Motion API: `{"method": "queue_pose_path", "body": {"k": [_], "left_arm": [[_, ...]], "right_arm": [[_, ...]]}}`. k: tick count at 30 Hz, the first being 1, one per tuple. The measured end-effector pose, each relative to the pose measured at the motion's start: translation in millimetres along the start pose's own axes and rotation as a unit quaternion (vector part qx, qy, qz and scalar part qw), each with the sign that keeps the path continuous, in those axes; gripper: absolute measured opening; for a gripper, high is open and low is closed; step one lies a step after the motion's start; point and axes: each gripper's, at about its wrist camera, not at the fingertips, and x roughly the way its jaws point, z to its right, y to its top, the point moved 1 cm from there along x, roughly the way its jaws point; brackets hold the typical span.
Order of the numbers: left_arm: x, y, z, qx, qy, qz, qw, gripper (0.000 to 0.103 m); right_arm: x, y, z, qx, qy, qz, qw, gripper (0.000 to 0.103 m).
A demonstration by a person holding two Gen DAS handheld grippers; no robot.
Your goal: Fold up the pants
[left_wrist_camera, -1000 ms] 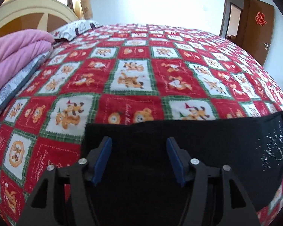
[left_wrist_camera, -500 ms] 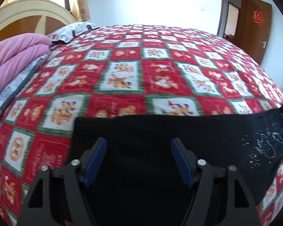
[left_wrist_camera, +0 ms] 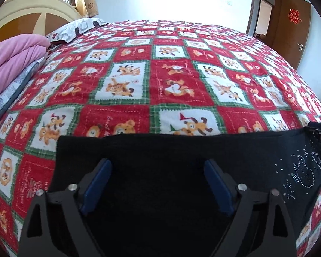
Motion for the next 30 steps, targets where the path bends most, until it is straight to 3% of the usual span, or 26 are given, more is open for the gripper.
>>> {"method": "queue_pose_path", "body": {"k": [4,8,9,11,13,15,16,20,23,30], "left_arm": [[-21.8,-5.2,-23.3,0.005,0.024,0.033,0.9992,0.091],[-5.0,-14.0,-56.4,-0.002,0.047,-0.003,0.9989,0.093],[-1.3,-16.4,-63.4,-0.015,0.037,-0.008,0.9992,0.099],[-1.2,-20.1,-78.2,-0.062,0.016,-0.006,0.9979,0.101],[-4.8,-20.1,-77.7,-0.071,0.015,-0.001,0.9974,0.1],[-8.5,-19.7,-67.4,-0.057,0.022,0.009,0.9981,0.1],[-7.8,-19.4,-63.1,-0.051,0.023,0.008,0.9984,0.1],[4.0,-15.2,-55.7,-0.037,0.039,0.0,0.9986,0.103],[1.6,-15.2,-64.4,-0.061,0.03,-0.002,0.9977,0.103],[-0.3,-21.0,-67.0,-0.066,0.027,-0.001,0.9975,0.103]], "right_arm": [[-21.8,-11.4,10.5,0.023,0.01,0.018,1.0,0.053],[-42.5,-32.8,51.6,0.074,0.013,0.036,0.997,0.053],[-44.1,-39.6,66.0,0.087,0.004,0.033,0.996,0.053],[-40.4,-51.7,95.3,0.112,-0.024,0.022,0.993,0.053],[-38.7,-65.4,136.4,0.163,-0.047,0.017,0.985,0.055],[-42.8,-72.0,162.1,0.211,-0.03,0.023,0.977,0.055],[-46.9,-74.6,173.3,0.227,-0.041,0.026,0.973,0.055],[-35.6,-82.5,198.2,0.232,-0.117,0.005,0.966,0.058],[-33.5,-87.3,206.1,0.244,-0.096,0.013,0.965,0.059],[-37.5,-94.9,215.6,0.237,-0.08,0.019,0.968,0.059]]}}
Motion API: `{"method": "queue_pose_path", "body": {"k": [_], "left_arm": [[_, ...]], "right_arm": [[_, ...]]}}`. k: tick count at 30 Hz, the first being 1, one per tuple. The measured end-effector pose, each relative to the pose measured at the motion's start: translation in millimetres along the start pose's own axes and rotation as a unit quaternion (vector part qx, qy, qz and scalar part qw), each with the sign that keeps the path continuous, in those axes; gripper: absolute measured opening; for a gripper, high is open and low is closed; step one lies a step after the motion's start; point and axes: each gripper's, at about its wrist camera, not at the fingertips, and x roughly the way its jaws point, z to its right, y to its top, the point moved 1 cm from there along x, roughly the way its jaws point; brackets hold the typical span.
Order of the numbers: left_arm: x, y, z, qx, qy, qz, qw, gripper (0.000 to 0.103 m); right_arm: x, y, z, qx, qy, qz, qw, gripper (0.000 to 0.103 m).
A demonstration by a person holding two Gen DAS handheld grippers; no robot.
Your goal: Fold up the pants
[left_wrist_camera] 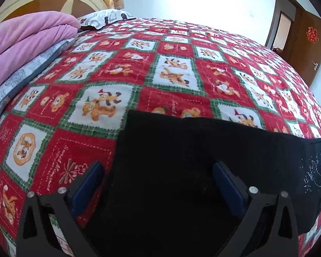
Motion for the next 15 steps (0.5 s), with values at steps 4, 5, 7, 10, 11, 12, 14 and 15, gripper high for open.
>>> {"method": "queue_pose_path", "body": {"k": [4,5,7,10,11,12,14,15], "left_arm": [[-6.4,3.4,-5.5,0.015,0.016,0.01,0.9997,0.103],[-7.5,4.2,-9.6,0.014,0.022,0.013,0.9996,0.103],[-7.2,4.4,-18.2,0.007,0.014,0.011,0.9998,0.103],[-1.2,1.3,-24.0,0.0,0.008,0.005,1.0,0.103],[-0.1,0.6,-25.8,-0.008,0.003,0.007,0.9999,0.103],[0.0,1.0,-25.8,-0.009,0.003,0.009,0.9999,0.103],[1.0,2.3,-25.7,-0.01,0.002,0.008,0.9999,0.103],[0.7,2.7,-25.9,-0.011,0.0,0.008,0.9999,0.103]], "right_arm": [[-15.5,2.3,9.6,0.009,0.001,0.017,1.0,0.059],[-21.0,3.3,17.5,0.017,-0.005,0.024,1.0,0.059],[-31.4,5.3,42.1,0.049,-0.009,0.037,0.998,0.059],[-40.5,5.3,84.2,0.097,-0.03,0.04,0.994,0.059],[-42.4,4.0,95.0,0.11,-0.034,0.04,0.992,0.059],[-43.5,2.7,106.6,0.126,-0.035,0.039,0.991,0.059],[-44.5,-3.0,131.5,0.166,-0.033,0.036,0.985,0.059],[-43.4,-6.1,140.7,0.183,-0.023,0.034,0.982,0.059]]}}
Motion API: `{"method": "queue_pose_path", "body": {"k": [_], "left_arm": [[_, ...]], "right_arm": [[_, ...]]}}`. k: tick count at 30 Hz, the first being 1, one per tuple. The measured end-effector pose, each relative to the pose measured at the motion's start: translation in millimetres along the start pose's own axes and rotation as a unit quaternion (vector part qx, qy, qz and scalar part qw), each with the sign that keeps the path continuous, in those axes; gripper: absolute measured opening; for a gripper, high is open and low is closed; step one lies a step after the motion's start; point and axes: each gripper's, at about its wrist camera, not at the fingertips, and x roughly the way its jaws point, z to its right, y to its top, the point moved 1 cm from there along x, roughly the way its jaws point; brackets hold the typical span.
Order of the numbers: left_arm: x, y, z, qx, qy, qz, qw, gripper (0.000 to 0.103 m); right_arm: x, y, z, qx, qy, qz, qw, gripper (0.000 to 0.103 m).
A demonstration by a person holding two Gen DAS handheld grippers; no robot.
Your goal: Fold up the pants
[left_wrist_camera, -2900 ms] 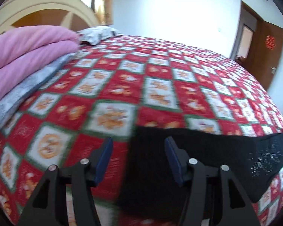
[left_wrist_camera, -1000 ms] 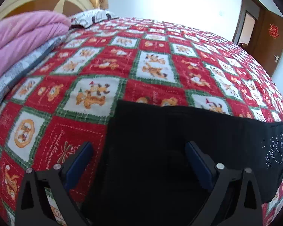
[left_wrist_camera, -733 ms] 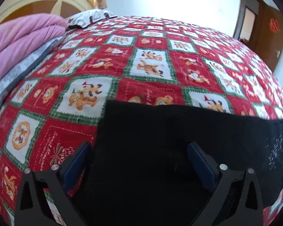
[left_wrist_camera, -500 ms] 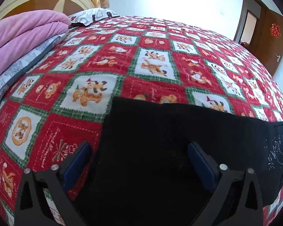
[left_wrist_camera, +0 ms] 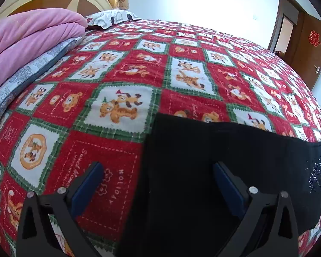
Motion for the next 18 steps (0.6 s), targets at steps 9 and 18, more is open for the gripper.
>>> {"method": "queue_pose_path", "body": {"k": [9,18], "left_arm": [[2.7,3.0,-2.2,-0.02,0.001,-0.002,0.9998,0.103],[4.2,1.7,-5.9,-0.025,-0.014,0.0,0.9996,0.103]], "right_arm": [[13.2,5.6,-1.7,0.013,-0.01,0.006,1.0,0.059],[18.2,-1.3,-9.4,0.014,0.037,-0.002,0.999,0.059]]}}
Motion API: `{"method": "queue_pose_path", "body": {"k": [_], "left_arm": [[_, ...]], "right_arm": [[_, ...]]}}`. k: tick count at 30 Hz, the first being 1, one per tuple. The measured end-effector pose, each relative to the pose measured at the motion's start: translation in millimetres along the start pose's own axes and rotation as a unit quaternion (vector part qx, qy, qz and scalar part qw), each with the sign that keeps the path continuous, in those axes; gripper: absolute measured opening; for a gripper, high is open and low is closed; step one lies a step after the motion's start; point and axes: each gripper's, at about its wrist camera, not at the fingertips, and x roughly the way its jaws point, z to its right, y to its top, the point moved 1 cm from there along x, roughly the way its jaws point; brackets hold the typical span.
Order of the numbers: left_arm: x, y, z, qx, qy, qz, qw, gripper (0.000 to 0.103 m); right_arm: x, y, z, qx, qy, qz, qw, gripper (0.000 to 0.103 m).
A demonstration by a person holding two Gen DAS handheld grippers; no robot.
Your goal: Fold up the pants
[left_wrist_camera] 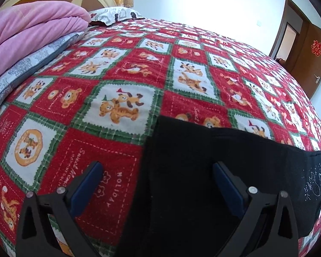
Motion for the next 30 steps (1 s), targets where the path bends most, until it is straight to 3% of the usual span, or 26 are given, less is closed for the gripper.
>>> {"method": "queue_pose_path", "body": {"k": [3,5,7,14,19,24,27,30], "left_arm": [[0.4,-0.1,0.0,0.0,0.001,0.0,1.0,0.103],[0.9,-0.2,-0.1,0.001,0.003,0.0,1.0,0.103],[1.3,-0.3,0.4,0.003,0.006,-0.001,1.0,0.103],[2.3,-0.7,0.8,0.005,0.008,-0.002,1.0,0.103],[2.2,-0.7,0.4,0.005,0.008,-0.002,1.0,0.103],[2.1,-0.6,0.6,0.005,0.008,-0.001,1.0,0.103],[2.0,-0.7,0.3,0.004,0.007,-0.001,1.0,0.103],[2.0,-1.0,0.5,0.004,0.007,-0.001,1.0,0.103]], "right_arm": [[7.6,0.8,5.0,0.017,0.003,-0.009,1.0,0.057],[9.6,2.0,-0.3,0.007,-0.011,-0.007,1.0,0.033],[9.7,1.7,-5.0,-0.004,-0.002,-0.006,1.0,0.021],[6.4,-0.5,-0.7,-0.001,0.018,0.007,1.0,0.014],[-15.5,0.5,-20.7,-0.051,0.001,0.062,0.997,0.013],[-66.0,-5.6,-86.7,-0.152,0.019,0.143,0.978,0.013],[-98.5,-22.7,-142.3,-0.222,0.054,0.175,0.958,0.012],[-122.2,-53.7,-202.8,-0.303,0.085,0.194,0.929,0.012]]}}
